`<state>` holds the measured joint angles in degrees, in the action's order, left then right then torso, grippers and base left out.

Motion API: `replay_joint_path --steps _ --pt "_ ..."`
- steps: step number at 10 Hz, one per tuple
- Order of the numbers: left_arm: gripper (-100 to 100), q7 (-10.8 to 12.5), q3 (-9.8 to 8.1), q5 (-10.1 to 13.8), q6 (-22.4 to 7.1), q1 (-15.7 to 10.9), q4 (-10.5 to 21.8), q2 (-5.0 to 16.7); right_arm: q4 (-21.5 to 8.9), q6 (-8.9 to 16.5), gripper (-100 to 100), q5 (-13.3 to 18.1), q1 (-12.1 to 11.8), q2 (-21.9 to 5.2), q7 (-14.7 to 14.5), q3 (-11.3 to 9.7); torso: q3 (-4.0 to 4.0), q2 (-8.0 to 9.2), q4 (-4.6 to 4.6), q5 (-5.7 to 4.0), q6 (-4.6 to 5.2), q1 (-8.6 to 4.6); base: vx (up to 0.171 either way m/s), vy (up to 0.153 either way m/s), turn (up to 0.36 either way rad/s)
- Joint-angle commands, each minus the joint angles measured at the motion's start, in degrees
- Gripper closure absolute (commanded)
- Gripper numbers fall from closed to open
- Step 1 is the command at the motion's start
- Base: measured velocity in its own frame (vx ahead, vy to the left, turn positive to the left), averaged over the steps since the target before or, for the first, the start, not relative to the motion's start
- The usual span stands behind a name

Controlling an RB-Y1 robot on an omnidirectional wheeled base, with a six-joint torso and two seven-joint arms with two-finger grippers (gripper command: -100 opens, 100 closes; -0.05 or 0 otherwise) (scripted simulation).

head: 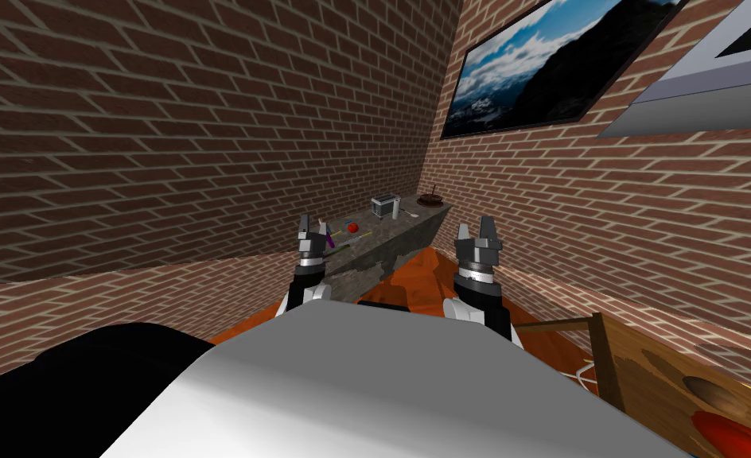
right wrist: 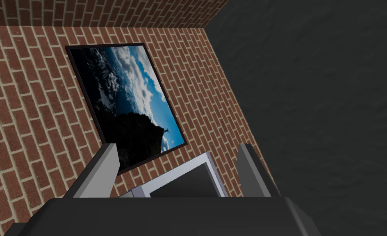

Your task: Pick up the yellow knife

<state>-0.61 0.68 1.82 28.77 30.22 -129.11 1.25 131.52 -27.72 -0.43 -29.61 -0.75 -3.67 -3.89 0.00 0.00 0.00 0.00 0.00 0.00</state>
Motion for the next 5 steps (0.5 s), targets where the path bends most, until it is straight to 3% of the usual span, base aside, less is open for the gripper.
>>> replay_joint_path --steps 1,5 --pt "-100 0.41 -0.43 0.59 -1.2 -0.2 0.06 1.63 0.0 0.0 0 0.0 0.0 0.0 0.0 0.0 0.0 0.0 0.0 0.0 0.0 0.0 0.003 -0.006 -0.009" --pt "-100 2.58 -2.95 3.86 -7.45 -1.39 0.23 7.76 0.0 0.0 0 0.0 0.0 0.0 0.0 0.0 -0.02 -0.04 -0.01 -0.01 0.0 -0.04 0.01 -0.018 -0.019"
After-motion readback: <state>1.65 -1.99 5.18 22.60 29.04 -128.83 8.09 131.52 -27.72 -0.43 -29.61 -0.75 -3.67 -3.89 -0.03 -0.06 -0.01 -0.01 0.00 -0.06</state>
